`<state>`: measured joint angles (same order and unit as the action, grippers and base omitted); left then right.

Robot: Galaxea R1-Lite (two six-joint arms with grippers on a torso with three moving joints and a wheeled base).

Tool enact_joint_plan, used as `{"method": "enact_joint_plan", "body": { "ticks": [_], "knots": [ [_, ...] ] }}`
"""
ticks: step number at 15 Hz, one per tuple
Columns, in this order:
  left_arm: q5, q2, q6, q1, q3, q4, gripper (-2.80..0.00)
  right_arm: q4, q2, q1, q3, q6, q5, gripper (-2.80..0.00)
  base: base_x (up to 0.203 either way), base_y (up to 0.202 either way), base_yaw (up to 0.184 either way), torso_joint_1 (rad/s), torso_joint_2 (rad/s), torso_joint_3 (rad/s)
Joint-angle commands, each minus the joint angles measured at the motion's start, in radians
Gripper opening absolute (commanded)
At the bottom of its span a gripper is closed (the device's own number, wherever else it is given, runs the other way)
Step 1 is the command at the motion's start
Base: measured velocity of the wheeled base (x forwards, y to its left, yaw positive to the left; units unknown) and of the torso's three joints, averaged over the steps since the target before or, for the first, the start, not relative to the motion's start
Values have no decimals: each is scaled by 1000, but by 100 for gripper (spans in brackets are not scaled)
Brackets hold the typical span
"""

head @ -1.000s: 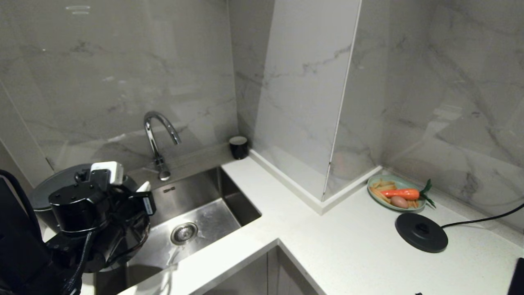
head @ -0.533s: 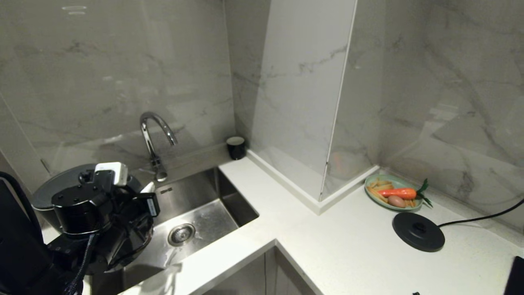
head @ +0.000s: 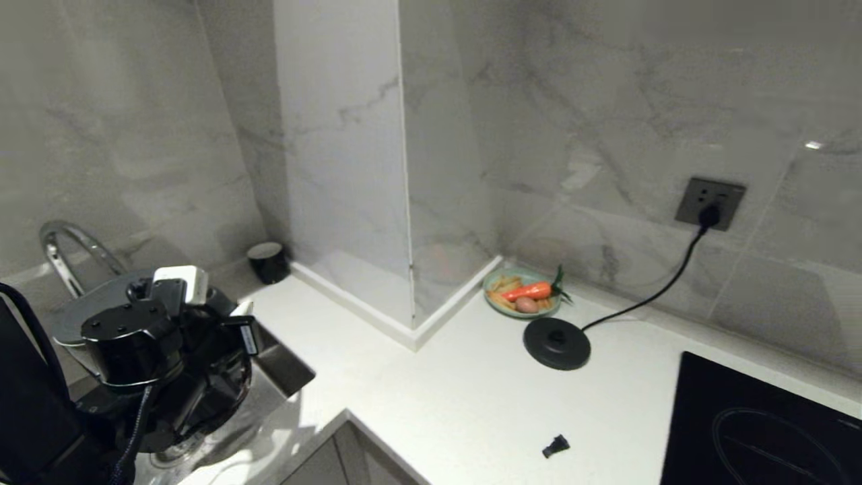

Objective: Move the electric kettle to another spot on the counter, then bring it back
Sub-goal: Place it on the power base

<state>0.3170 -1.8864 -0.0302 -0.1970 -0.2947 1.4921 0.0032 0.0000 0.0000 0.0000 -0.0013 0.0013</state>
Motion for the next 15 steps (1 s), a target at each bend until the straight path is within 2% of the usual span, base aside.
{"method": "enact_joint_plan", "body": {
  "ticks": [1,5,10,15],
  "knots": [
    [2,9,0,1,3,8,-280,0,2,0,0,0,0,-280,2,9,-173,0,10,2],
    [-2,20,-5,-5,50,14,-280,0,2,0,0,0,0,-280,1,7,-174,2,8,7],
    [-4,68,-50,-35,210,38,-280,0,2,0,0,-2,2,-280,3,9,-176,-1,5,4],
    [-6,85,-51,-38,203,38,-280,0,2,0,0,0,0,-280,2,9,-174,-2,7,4]
  ]
}}
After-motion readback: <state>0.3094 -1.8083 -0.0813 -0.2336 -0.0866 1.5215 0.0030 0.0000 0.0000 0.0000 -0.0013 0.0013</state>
